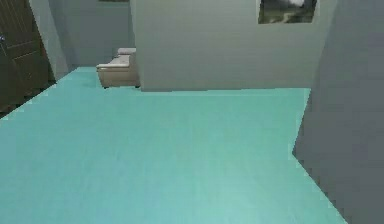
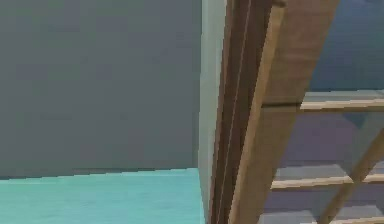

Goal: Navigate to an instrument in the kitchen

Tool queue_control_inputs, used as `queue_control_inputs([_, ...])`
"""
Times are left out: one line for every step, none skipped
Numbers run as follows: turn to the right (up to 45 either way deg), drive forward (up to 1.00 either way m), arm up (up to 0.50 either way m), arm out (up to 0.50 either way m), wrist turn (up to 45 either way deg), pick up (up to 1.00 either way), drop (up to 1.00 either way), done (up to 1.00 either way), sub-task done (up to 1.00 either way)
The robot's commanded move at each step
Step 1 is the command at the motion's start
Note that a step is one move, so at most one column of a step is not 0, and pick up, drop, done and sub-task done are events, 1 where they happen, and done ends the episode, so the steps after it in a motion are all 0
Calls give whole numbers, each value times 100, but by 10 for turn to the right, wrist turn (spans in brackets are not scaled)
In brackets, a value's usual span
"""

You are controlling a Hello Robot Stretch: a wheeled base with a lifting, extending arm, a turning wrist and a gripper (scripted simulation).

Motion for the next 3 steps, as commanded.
queue_control_inputs([210, 0, 0, 0, 0, 0, 0, 0, 0])
queue_control_inputs([0, 100, 0, 0, 0, 0, 0, 0, 0])
queue_control_inputs([0, 100, 0, 0, 0, 0, 0, 0, 0])
